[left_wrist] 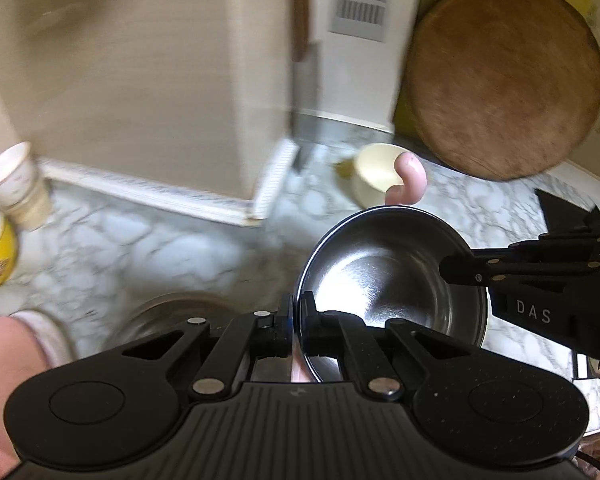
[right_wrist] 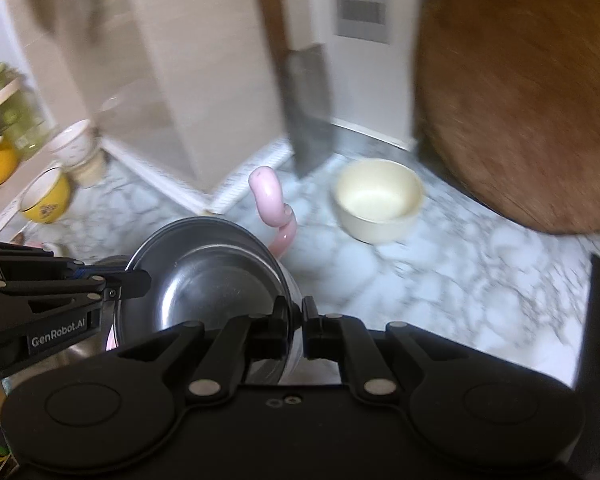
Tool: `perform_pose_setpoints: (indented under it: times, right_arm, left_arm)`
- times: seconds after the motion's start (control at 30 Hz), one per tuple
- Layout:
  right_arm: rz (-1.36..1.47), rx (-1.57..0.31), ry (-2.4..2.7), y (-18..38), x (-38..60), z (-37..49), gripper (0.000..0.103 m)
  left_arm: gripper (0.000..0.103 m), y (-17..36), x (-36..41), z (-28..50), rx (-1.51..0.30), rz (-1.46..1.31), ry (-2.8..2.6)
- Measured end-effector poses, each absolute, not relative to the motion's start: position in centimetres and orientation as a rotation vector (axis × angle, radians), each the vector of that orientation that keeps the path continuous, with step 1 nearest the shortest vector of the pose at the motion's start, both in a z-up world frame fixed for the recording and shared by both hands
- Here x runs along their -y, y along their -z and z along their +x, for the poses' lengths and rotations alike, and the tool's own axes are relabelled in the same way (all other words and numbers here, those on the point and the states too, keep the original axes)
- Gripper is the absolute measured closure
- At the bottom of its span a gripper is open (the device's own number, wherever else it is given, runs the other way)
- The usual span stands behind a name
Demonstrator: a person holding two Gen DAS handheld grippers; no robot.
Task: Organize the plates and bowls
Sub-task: 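Lift the small pot and lower it into the steel bowl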
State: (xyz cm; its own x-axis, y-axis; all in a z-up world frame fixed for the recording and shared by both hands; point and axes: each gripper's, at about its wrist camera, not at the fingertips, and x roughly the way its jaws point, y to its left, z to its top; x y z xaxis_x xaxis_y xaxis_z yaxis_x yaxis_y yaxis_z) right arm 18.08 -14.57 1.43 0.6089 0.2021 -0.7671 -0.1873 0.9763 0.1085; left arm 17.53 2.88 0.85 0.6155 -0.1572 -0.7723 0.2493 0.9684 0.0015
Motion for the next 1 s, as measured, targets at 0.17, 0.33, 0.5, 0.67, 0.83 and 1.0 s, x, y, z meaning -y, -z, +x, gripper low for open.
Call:
perform_pose_setpoints:
  times: [0.17,0.33,0.5,0.67,0.83,1.0]
  right_arm:
    - [-0.020,-0.883,-0.311,-1.9,10.4,18.6,0.096]
    - [-0.048,-0.906,-0.393,-1.3,6.6,18.9,0.096]
    - [-0.059,-0.950,-0.449,0.1,3.9,19.6,0.096]
    - [-0.067,-1.008,-0.484,1.6,2.1,20.1,0.096]
    - [-0.067,-1.049,-0.492,3.0,1.4,20.8,0.096]
    - [-0.071,-1.085,-0.496,4.1,1.1,21.3,0.096]
  left_arm:
    - [0.100,-1.7,-6.6,16.7,-0.874,0.077,0.150]
    - [0.100,-1.5,-10.2,16.1,-0.899,0.037,0.070]
    - [0.100,-0.5,-12.6,15.9,-0.935,0.016,0.015]
    - [0.100,0.9,-14.0,16.2,-0.984,-0.012,-0.019]
    - [0.100,2.1,-14.6,16.8,-1.019,-0.025,-0.035]
    - [0.100,3.2,-14.8,17.5,-1.045,-0.029,-0.042]
